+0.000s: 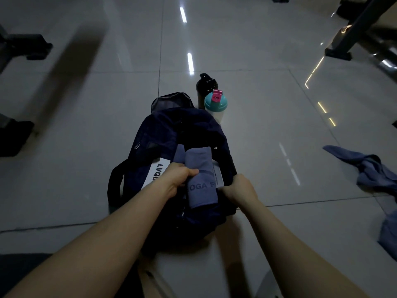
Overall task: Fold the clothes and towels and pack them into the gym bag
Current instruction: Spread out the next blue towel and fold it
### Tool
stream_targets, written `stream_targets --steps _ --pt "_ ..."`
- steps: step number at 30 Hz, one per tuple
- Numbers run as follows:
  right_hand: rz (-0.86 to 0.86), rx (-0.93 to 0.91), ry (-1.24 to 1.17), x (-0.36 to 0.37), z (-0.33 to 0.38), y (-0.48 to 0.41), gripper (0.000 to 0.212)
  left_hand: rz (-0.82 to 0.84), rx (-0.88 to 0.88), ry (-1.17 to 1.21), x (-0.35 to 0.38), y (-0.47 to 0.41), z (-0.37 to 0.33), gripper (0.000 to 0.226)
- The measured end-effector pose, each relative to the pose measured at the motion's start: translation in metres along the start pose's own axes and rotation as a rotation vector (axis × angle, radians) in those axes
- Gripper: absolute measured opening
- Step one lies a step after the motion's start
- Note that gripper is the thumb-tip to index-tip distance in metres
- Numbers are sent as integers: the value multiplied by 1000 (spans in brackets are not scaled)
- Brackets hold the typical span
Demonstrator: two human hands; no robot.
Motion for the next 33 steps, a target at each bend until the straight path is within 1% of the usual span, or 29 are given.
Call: stream_targets --steps 2,4,6,8,10,11,12,13,15,16,17,20,22,24,26,28,29,30,31,33 --pt "28 10 -29 0 -2 -3 30 -6 66 -136 8 -1 2 20" --pt "38 10 -46 1 -3 -4 27 -37 152 -303 7 -4 5 26" --pt "42 7 -66 3 -4 -5 28 -59 267 -504 4 0 3 39" --pt "45 -4 -67 3 -5 -5 28 -68 443 -760 3 10 -2 56" --pt "44 -12 -72 3 -5 -5 29 -111 625 -1003 4 22 -10 65" --pt "46 -15 -78 2 -5 -5 29 -99 693 -1072 6 27 -14 69" --pt "48 -18 -82 1 -5 -5 28 -33 727 -1101 7 29 -15 74" --pt "49 -22 -83 1 -5 -4 26 74 718 -1119 9 29 -16 81" --pt "45 -28 -84 0 -5 -4 24 299 621 -1215 11 24 -13 98" --pt "41 -31 -82 0 -5 -3 24 366 589 -1278 12 22 -12 103" --pt "39 -34 -81 0 -5 -2 25 395 575 -1340 12 20 -10 106" --pt "43 -27 -76 0 -5 -2 20 371 608 -1514 15 18 3 103" --pt "46 -12 -77 -1 -7 -3 22 315 655 -1616 19 20 17 95" --pt "44 3 -72 -1 -10 -4 23 295 680 -1677 23 23 31 88" --pt "53 15 -80 -1 -13 -5 24 332 657 -1675 23 20 34 83" --pt "71 14 -95 -3 -13 -5 23 387 640 -1617 22 14 22 77" --pt "81 11 -101 -3 -11 -5 22 386 663 -1597 21 10 12 74" --pt "89 9 -110 -4 -10 -5 21 358 700 -1592 21 5 3 75" --pt "98 10 -118 -4 -10 -6 20 318 725 -1597 20 1 -4 83" --pt "106 9 -130 -5 -9 -6 20 285 694 -1613 17 -7 -5 105"
Point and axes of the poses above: each hand's wrist, its own y-axis away from the middle knuckle, its own x-axis out of the palm, z = x × y, the point moved 4 cm from there along -y, towards the middle knuckle, and after that the axes turned 9 degrees about x, right-handed, at the moved point
